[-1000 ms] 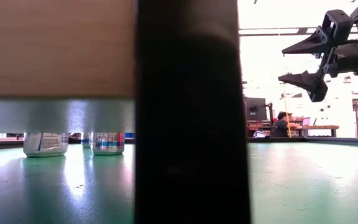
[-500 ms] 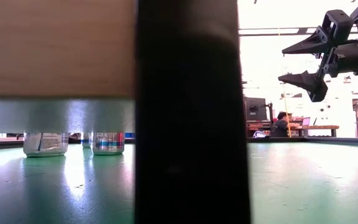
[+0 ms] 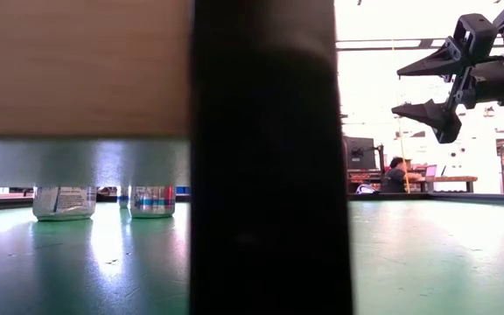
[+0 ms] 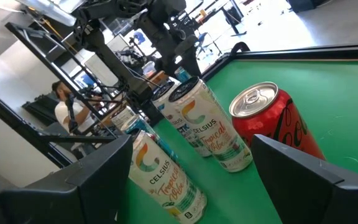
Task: Place canned beverage on shelf
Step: Put the top blue soda can on the shelf
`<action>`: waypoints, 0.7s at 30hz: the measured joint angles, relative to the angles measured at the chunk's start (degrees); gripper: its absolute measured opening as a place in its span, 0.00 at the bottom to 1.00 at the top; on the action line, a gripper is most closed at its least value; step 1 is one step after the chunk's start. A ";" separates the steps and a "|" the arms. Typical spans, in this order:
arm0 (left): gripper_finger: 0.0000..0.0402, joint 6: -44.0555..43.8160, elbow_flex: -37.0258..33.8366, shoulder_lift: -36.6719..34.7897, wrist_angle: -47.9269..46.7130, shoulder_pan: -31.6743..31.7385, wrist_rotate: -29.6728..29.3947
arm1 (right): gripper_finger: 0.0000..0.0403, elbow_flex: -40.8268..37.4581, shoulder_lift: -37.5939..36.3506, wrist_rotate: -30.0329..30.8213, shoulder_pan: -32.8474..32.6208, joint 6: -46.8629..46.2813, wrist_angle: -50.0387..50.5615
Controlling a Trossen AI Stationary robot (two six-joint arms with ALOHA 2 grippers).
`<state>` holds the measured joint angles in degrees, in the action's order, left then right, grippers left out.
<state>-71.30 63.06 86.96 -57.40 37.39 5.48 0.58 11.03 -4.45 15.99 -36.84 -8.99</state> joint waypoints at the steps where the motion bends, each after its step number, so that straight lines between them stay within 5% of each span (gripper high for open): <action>1: 0.82 0.22 -0.35 -0.01 0.54 0.00 0.06 | 0.79 0.00 0.00 0.00 0.02 0.00 0.00; 8: 0.54 0.32 -0.71 -0.22 -0.04 -0.09 1.30 | 0.79 0.00 0.00 -0.01 0.00 -0.01 0.00; 21: 0.53 2.96 7.54 -6.22 -17.11 -0.39 -0.52 | 0.79 0.00 0.00 -0.02 0.00 -0.02 -0.02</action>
<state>-68.34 70.60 80.74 -74.51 37.00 4.96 0.58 11.03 -4.47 15.99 -36.86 -9.02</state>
